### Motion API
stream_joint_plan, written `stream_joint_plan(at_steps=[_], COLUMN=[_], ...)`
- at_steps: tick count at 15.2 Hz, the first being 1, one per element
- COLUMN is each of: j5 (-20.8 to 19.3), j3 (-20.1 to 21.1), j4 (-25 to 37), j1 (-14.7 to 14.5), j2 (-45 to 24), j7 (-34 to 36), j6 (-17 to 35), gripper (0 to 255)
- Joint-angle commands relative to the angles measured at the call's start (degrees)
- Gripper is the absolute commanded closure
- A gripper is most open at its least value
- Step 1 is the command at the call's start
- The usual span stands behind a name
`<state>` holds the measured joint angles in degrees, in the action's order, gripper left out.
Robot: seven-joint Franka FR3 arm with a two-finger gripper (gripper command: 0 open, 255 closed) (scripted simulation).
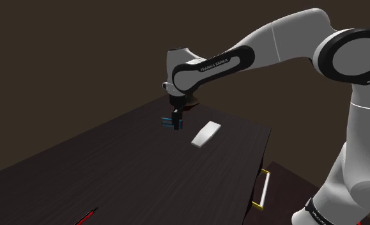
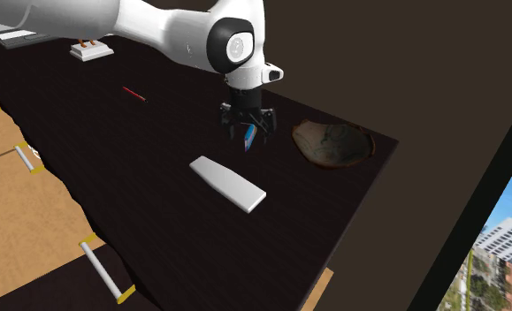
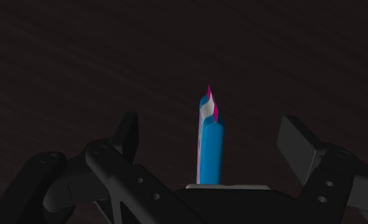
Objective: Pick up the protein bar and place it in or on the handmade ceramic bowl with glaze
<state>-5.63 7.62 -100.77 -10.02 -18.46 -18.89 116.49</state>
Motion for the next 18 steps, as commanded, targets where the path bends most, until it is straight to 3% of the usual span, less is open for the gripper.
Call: stream_joint_plan(at_steps=[1, 5, 6, 18], j5=[-0.01, -0.01, -0.01, 0.18], j3=[0.01, 0.01, 0.01, 0.07], j4=[-0.05, -0.04, -0.04, 1.18], j1=[-0.02, -0.02, -0.02, 0.0], j2=[-0.04, -0.04, -0.04, 0.77], j7=[0.03, 0.03, 0.03, -0.16], j6=[0.11, 0.1, 0.1, -1.91], gripper=[0, 0, 255, 255])
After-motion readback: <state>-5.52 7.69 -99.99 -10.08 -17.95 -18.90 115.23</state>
